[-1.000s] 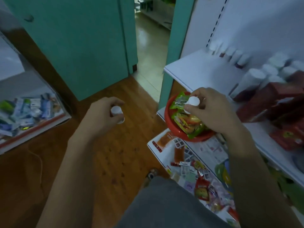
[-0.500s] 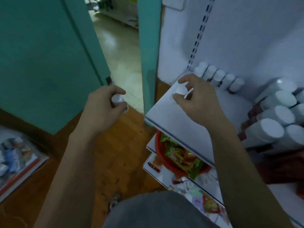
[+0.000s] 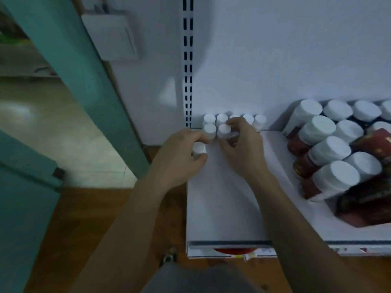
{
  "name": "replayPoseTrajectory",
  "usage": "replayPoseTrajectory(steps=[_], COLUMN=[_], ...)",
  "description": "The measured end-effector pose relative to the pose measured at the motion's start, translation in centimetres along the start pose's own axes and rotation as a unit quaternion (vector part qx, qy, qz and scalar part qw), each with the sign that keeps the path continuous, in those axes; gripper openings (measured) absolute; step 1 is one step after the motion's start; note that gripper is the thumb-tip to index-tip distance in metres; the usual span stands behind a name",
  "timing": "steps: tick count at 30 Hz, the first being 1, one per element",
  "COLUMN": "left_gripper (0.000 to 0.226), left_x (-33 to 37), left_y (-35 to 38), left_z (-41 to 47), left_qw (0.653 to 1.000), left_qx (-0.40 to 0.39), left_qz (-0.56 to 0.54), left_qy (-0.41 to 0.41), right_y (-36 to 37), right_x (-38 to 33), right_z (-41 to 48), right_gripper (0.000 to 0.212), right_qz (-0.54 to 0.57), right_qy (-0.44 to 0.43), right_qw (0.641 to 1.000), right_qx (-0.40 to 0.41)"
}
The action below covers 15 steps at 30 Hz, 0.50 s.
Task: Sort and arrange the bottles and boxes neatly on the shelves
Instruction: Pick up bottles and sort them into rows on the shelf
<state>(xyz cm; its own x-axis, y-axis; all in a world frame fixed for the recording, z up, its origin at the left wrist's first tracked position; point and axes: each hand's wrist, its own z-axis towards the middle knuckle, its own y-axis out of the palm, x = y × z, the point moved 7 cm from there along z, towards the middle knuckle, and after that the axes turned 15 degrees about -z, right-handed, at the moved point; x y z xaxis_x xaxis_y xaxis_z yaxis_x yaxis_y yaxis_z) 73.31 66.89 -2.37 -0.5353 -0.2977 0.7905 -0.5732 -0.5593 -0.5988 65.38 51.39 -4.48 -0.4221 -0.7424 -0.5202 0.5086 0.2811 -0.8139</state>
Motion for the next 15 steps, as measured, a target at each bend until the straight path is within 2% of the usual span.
replayPoseTrajectory(steps=[5, 8, 10, 13, 15], left_gripper=[0.021, 0.021, 0.022, 0.031, 0.032], left_x=[1.4, 2.8, 3.8, 4.3, 3.7], left_y=[-1.3, -0.7, 0.1, 1.1, 0.7], left_z=[2.4, 3.2, 3.4, 3.2, 3.0], left_qw=[0.994, 0.988, 0.98, 0.966, 0.962], left_qx=[-0.028, -0.053, -0.083, -0.124, -0.1], left_qz=[-0.045, -0.099, -0.139, -0.201, -0.237], left_qy=[0.091, 0.108, 0.115, 0.104, 0.089], right_y=[-2.1, -2.7, -3.0, -3.9, -3.9], right_x=[-0.5, -1.5, -1.9, -1.4, -0.2], right_z=[-3.4, -5.1, -5.5, -5.7, -5.7], right_gripper=[0.053, 0.053, 0.047, 0.035, 0.031], right_qz=[-0.021, 0.006, 0.008, -0.006, -0.019], right_qy=[0.049, 0.006, -0.011, 0.009, 0.05], right_qw=[0.995, 0.999, 0.999, 0.994, 0.99], right_qx=[0.08, 0.042, 0.049, 0.111, 0.128])
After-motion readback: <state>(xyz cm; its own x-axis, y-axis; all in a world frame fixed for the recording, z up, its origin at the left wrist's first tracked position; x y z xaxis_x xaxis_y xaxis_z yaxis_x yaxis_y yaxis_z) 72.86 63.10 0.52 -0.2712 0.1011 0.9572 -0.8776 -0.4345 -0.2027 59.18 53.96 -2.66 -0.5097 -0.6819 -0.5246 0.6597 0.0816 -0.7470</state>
